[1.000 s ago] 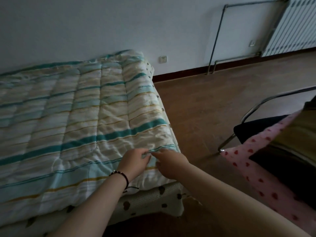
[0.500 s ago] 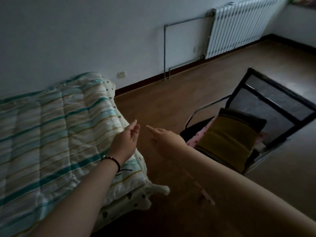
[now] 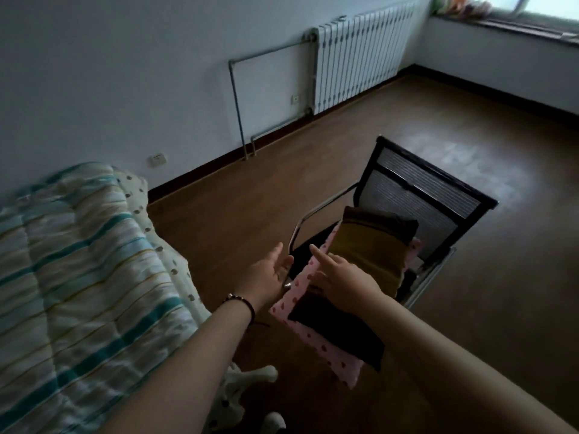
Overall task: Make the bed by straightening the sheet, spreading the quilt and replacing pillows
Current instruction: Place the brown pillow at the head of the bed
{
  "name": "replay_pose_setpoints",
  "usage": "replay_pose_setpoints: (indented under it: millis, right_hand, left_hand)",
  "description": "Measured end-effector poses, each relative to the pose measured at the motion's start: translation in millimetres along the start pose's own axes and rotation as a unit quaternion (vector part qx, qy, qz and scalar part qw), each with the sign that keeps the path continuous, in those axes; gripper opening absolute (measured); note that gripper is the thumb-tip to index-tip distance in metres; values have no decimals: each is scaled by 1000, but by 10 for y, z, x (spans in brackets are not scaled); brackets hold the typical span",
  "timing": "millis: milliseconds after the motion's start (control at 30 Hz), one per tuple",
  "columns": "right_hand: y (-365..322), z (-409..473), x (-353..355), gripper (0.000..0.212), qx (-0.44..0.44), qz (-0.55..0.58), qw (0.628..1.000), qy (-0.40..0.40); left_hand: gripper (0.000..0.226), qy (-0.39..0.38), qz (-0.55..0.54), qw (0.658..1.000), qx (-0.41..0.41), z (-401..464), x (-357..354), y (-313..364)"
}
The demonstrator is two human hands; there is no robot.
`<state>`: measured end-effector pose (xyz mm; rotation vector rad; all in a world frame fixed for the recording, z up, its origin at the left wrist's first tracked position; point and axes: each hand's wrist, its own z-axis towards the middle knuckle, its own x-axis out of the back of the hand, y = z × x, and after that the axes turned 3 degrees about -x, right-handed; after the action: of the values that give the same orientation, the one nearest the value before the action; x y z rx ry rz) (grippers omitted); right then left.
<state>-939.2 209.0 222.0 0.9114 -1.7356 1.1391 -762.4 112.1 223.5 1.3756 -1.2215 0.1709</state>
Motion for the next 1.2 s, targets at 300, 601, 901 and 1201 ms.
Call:
replay_pose_setpoints:
  millis: [300, 601, 901, 1201]
  right_hand:
    - [715, 324, -53, 61, -166, 69, 982, -49]
    - [1755, 694, -434, 64, -297, 250, 919, -71]
    - [2667, 1392, -933, 68, -361, 368, 850, -108]
    - [3085, 1920, -1540, 102, -422, 382, 820, -60]
  left_hand:
    - [68, -78, 3, 996, -40, 854, -306, 285]
    - [73, -176, 6, 984, -9, 1788, -1296, 449]
    - [86, -228, 3, 970, 84, 2801, -2120, 189]
    - [81, -171, -21, 977, 125, 3428, -2659, -165]
